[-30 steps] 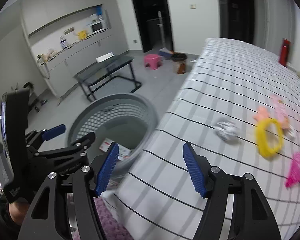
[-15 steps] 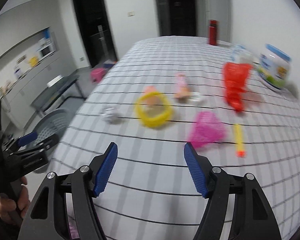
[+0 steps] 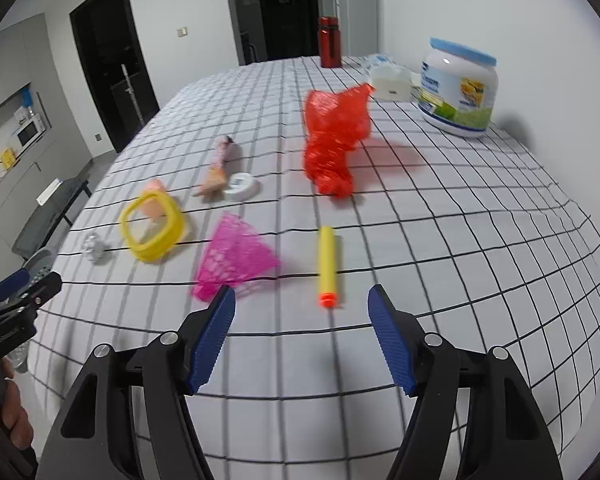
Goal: Collect trash
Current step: 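Move both tools back over the bed toward the remaining items, then grasp the yellow foam dart with the right tool while the left tool grasps the pink shuttlecock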
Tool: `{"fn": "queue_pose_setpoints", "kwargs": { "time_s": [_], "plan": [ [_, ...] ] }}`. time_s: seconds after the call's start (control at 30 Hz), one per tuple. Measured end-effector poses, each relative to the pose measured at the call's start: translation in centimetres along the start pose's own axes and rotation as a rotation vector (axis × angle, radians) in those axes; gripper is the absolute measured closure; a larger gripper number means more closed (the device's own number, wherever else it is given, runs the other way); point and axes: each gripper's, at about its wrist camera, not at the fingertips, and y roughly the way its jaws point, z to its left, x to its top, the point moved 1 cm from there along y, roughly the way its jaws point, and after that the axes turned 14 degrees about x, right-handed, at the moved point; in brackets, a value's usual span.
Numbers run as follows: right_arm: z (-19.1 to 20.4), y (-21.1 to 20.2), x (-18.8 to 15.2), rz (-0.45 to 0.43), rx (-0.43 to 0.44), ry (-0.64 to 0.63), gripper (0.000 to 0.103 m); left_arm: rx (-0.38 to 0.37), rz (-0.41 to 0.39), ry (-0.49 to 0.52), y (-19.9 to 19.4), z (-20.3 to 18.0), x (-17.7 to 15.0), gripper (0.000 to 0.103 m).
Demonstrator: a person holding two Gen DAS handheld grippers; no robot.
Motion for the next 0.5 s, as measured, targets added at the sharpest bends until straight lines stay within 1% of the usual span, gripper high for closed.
{"fn": "queue_pose_setpoints", "kwargs": {
  "time_s": [0.27, 0.5],
  "plan": [
    [-3.4, 3.1, 0.6, 0.061, -0.049, 0.034, 0.037, -0.037, -0.004, 0.038, 0.8, -4.2, 0.9, 0.015],
    [-3.8, 4.7, 1.2, 0.092, -0.063, 0.008, 0.037, -0.050, -0.003, 0.067, 1.3, -6.6, 1.4, 0.013]
  ]
}}
